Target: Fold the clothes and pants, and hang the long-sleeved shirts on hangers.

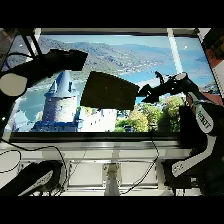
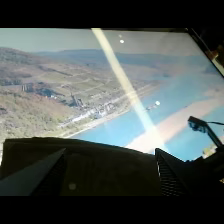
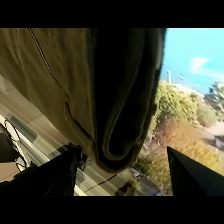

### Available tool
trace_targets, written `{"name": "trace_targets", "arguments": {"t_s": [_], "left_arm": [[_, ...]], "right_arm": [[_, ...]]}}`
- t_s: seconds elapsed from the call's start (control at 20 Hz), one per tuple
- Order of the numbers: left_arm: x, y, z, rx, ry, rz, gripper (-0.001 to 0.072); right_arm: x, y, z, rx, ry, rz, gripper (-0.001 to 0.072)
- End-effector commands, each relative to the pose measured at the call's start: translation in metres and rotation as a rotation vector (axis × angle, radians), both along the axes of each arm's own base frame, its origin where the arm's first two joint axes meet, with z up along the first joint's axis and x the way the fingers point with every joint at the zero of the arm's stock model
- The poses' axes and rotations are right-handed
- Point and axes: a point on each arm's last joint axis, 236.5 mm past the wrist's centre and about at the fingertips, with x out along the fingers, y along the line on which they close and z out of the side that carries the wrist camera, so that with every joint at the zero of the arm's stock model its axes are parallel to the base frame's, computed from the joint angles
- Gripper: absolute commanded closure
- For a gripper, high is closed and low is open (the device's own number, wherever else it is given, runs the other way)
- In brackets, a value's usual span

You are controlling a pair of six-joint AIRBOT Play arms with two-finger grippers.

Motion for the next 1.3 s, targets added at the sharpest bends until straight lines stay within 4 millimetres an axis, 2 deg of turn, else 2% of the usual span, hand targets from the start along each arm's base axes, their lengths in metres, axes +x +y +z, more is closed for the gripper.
{"name": "trace_targets", "arguments": {"t_s": [0.0,0.3,0.5,0.75,0.8,0.85,0.9,0.95,1.0,1.05,1.15,1.25], "left_arm": [[-0.02,-0.01,0.014,-0.034,-0.005,-0.043,0.009],[-0.031,-0.027,0.014,-0.038,0.002,-0.091,0.009],[-0.033,-0.029,0.011,-0.032,0.012,-0.1,0.009],[-0.033,-0.029,0.011,-0.031,0.013,-0.101,0.009],[-0.033,-0.029,0.011,-0.031,0.013,-0.101,0.009],[-0.033,-0.029,0.011,-0.031,0.013,-0.101,0.009],[-0.033,-0.029,0.011,-0.03,0.014,-0.101,0.009],[-0.034,-0.029,0.01,-0.03,0.015,-0.102,0.009],[-0.034,-0.029,0.01,-0.03,0.015,-0.102,0.009],[-0.034,-0.029,0.01,-0.03,0.015,-0.102,0.009],[-0.034,-0.029,0.01,-0.03,0.015,-0.102,0.009],[-0.033,-0.029,0.01,-0.03,0.015,-0.101,0.009]], "right_arm": [[0.013,0.016,-0.02,-0.03,-0.021,-0.021,0.0092],[0.048,0.007,-0.037,-0.082,-0.001,-0.207,0.0091],[0.042,0.03,-0.038,-0.079,-0.007,-0.166,0.0091],[0.029,0.066,-0.049,-0.067,0.015,-0.114,0.01],[0.029,0.069,-0.047,-0.064,0.011,-0.111,0.0141],[0.031,0.069,-0.045,-0.065,0.001,-0.106,0.0297],[0.034,0.069,-0.042,-0.062,-0.008,-0.105,0.0413],[0.038,0.069,-0.037,-0.056,-0.017,-0.102,0.0491],[0.04,0.071,-0.03,-0.049,-0.026,-0.09,0.0647],[0.043,0.072,-0.022,-0.039,-0.035,-0.078,0.0684],[0.057,0.067,0.001,-0.025,-0.07,-0.091,0.0687],[0.082,0.039,0.038,-0.021,-0.13,-0.17,0.0688]]}}
